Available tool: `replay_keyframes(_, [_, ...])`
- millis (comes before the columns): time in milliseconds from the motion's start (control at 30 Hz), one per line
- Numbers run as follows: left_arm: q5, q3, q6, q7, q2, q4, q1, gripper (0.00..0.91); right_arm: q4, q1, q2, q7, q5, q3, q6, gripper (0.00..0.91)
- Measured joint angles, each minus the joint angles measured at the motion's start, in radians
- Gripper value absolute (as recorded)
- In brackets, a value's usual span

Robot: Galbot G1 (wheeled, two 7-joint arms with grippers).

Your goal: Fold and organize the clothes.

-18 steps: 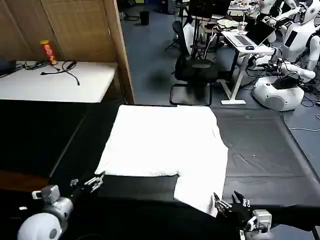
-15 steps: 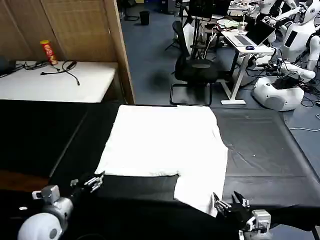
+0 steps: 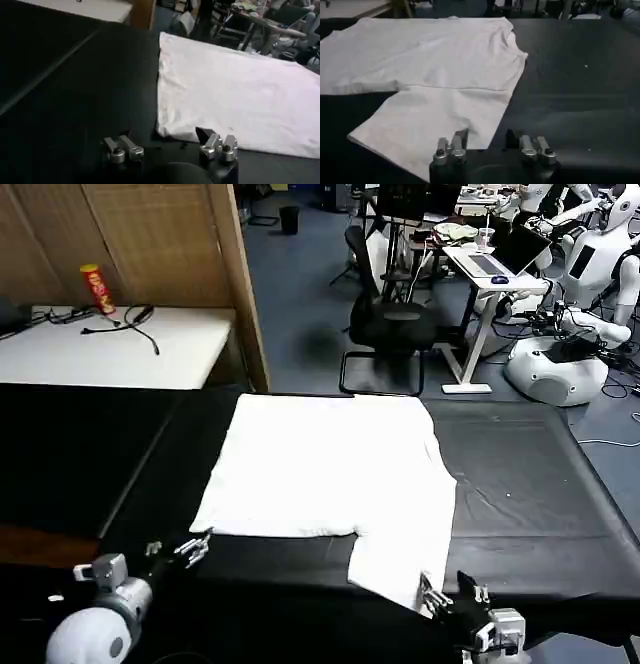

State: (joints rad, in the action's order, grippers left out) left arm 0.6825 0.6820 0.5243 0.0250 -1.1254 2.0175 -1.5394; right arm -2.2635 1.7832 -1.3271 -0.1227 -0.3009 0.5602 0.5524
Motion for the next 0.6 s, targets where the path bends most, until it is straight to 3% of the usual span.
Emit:
replay_keyframes(367, [-0.003,0.010,-0.008,0.003,-0.003,0.036,-0.027,0.000,-0.096,0.083,-0.016,-0.052,-0.004,0.032,0.042,0.010])
replay_keyframes(600, [0.001,0.051,-0.007,0.034,-0.011,0.135,-0.135,0.000,-0.154,0.156,-0.012,-0.051,-0.019,0.052,0.039,0.000])
